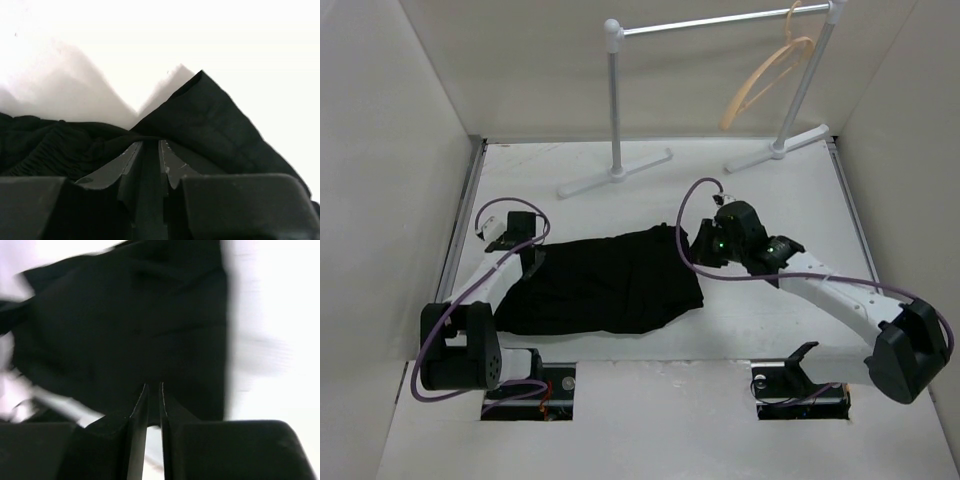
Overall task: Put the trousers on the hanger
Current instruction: Fold the trousers at the center of the board.
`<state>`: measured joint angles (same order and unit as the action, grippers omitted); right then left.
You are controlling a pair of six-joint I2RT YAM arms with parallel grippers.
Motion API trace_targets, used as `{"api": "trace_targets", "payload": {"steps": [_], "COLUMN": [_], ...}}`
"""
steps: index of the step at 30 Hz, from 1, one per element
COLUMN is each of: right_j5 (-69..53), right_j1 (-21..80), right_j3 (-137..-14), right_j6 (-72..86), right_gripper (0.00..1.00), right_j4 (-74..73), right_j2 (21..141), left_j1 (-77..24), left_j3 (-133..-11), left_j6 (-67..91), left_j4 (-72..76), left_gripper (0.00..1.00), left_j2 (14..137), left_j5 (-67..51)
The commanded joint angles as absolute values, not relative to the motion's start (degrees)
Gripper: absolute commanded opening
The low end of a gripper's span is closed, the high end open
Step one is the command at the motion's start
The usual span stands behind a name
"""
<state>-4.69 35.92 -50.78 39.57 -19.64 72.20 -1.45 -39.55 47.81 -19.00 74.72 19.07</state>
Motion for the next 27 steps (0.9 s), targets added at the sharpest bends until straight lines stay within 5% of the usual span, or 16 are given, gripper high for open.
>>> {"api": "trace_targets", "payload": {"steps": [1,8,15,21,27], "right_j5": [-15.5,-16.2,-13.9,-9.9,-9.8], "right_j1": [39.0,38.6,39.2,39.4,37.0], "right_j3": [-48.1,-33.4,-29.4,-32.6,-31.5], "right_j6": [45.7,57.1,61.0,60.6,59.0], "right_gripper": [0.19,0.11,0.12,0.34,0.23], "right_j4": [-9.9,8.2,11.4,4.8,5.4], "right_j2": [73.5,79.3,79.7,69.6,79.3], "left_j1": [-1.2,-4.7,-21.7,-38.9,-37.5], "left_j3": [-43.5,-48.9,-48.4,-40.2,-32.9], "left_j6": [46.1,44.9,48.3,59.9,60.0], "left_j4": [-15.3,-16.9,-23.7,-22.6,-18.5], "left_gripper": [0.16,0.24,0.43,0.44,0.43], "left_j2": [74.9,72.6,64.3,63.5,65.2], "left_j5": [19.9,19.0,15.6,17.8,18.5]}}
